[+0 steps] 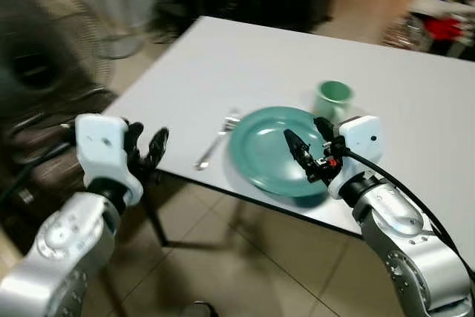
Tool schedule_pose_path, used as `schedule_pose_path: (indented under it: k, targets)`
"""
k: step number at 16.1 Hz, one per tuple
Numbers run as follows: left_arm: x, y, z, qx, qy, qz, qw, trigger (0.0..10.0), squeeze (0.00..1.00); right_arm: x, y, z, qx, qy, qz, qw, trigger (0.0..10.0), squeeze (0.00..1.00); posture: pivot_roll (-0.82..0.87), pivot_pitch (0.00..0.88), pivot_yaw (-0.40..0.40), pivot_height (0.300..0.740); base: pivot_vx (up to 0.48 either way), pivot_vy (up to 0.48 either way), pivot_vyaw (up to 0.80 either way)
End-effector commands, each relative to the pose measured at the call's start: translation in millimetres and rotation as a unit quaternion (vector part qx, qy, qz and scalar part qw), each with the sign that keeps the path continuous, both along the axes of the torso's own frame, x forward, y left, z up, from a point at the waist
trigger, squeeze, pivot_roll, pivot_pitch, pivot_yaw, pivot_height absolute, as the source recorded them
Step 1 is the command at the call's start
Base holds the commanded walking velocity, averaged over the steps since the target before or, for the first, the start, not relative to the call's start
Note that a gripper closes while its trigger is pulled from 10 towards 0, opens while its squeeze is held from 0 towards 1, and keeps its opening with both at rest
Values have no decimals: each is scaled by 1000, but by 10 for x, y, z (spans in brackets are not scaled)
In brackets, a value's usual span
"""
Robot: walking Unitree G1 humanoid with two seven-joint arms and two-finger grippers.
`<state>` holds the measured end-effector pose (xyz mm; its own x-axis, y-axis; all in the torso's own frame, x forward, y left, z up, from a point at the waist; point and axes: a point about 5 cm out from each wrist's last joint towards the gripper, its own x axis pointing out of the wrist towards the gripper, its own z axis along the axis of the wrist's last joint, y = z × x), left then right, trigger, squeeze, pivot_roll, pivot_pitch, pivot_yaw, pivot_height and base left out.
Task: Setting the table
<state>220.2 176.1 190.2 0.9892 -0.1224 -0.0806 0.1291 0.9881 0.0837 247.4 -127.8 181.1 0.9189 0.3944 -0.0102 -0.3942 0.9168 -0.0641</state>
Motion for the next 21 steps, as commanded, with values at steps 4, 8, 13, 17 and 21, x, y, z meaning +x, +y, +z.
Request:
schedule_pose_path:
  k: [4,8,13,17,21]
  targets:
    - [16,88,-88,18,-7,51,999,10000,0,-29,48,-105,-1,14,-15,1000,10000,0,-28,36,22,740,0,0,800]
    - [24,25,-109,12,-25,60,998,10000,0,-52,56,-157,10,32,-19,999,10000,0,-36,38,30,740,0,0,800]
    - [34,-6,-112,32,-28,54,998,10000,0,-36,55,-205,20,53,-19,998,10000,0,-32,39,27,740,0,0,800]
    - [22,-29,-91,24,-42,49,998,10000,0,-46,74,-215,33,67,-9,997,10000,0,-34,39,25,740,0,0,800]
    - [9,-52,-60,31,-60,31,997,10000,0,-46,108,-215,25,68,13,997,10000,0,-31,39,21,740,0,0,800]
